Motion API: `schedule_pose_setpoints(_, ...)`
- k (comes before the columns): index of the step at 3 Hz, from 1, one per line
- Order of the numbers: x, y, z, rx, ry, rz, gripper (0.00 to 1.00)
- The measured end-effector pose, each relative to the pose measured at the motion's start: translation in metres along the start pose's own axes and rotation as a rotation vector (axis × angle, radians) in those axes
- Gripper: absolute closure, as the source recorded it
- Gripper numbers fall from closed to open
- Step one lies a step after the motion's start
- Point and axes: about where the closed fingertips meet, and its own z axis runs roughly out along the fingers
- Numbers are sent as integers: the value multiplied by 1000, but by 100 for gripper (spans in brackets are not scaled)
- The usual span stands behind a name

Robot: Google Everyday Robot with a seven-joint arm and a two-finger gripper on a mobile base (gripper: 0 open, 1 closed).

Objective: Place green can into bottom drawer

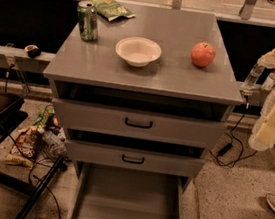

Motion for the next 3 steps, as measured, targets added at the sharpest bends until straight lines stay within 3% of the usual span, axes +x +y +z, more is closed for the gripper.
schedule_pose_setpoints(1, 0, 0, 0, 0, 0, 0, 0)
schedule_pose_setpoints(2, -21, -24, 23, 12, -92, -21, 0)
schedule_pose_setpoints(3, -72, -73, 58, 58, -342, 40, 0)
